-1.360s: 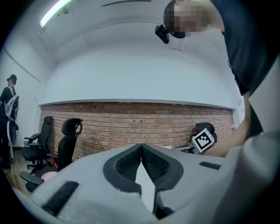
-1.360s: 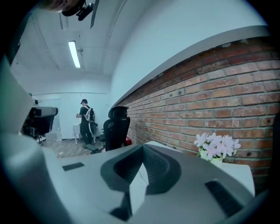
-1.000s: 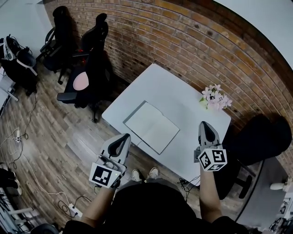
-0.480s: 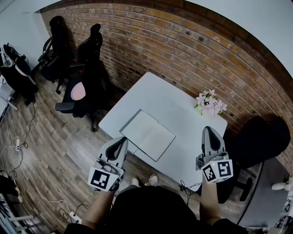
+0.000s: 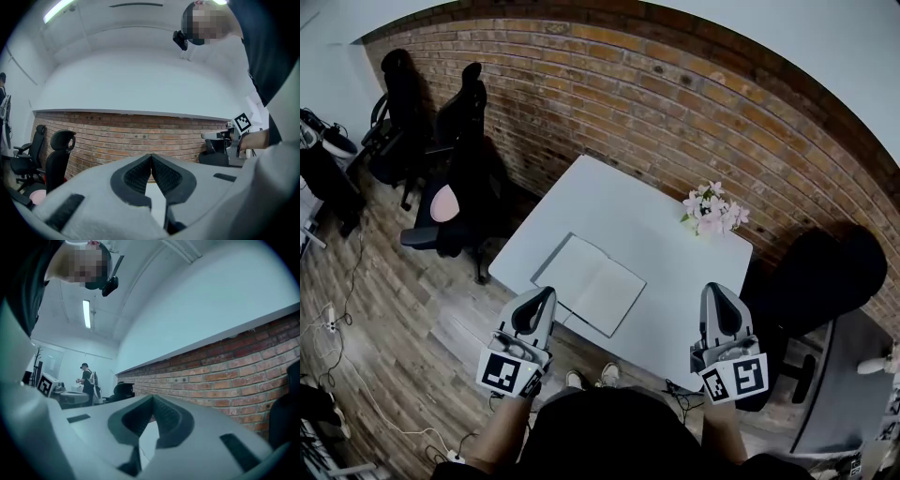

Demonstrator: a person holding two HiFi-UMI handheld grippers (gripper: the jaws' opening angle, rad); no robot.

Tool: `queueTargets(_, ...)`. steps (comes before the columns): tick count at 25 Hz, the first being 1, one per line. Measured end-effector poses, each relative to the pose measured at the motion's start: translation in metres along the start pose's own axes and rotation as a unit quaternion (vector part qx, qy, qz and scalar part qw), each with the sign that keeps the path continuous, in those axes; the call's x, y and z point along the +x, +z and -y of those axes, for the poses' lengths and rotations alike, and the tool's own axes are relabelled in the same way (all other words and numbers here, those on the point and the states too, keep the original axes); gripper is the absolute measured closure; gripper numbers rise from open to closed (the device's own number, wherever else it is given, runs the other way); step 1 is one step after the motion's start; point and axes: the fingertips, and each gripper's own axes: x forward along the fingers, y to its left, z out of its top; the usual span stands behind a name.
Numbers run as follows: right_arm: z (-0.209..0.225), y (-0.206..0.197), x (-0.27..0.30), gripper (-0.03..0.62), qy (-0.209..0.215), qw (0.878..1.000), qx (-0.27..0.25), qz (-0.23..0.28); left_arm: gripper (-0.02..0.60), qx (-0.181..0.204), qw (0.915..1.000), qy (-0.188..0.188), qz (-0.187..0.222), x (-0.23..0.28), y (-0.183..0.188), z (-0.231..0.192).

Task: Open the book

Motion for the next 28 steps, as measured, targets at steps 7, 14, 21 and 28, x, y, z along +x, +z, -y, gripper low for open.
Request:
queueTargets(7,0.007,0.015,-0.015,0.58,-0.021,1.0,-0.017,0.003,0.558,0.001,0.9998,-0.017,0.013,0.012,0.01,0.004)
queueTargets(14,0.01,0.011,-0.015,0.58,-0.024,1.0,-0.009,-0.003,0.558,0.0,0.9998,-0.018,0.007,0.012,0.01,0.002)
queueTargets(21,0.003,0.004,-0.007,0.58,-0.011,1.0,-0.002,-0.004,0.558,-0.001,0.9999,-0.006,-0.009,-0.002,0.003,-0.001)
queueTargets(28,-0.011,0.0,0.006,0.58,0.01,1.0,0.005,0.006,0.558,-0.01,0.9998,0.01,-0.015,-0.014,0.007,-0.005)
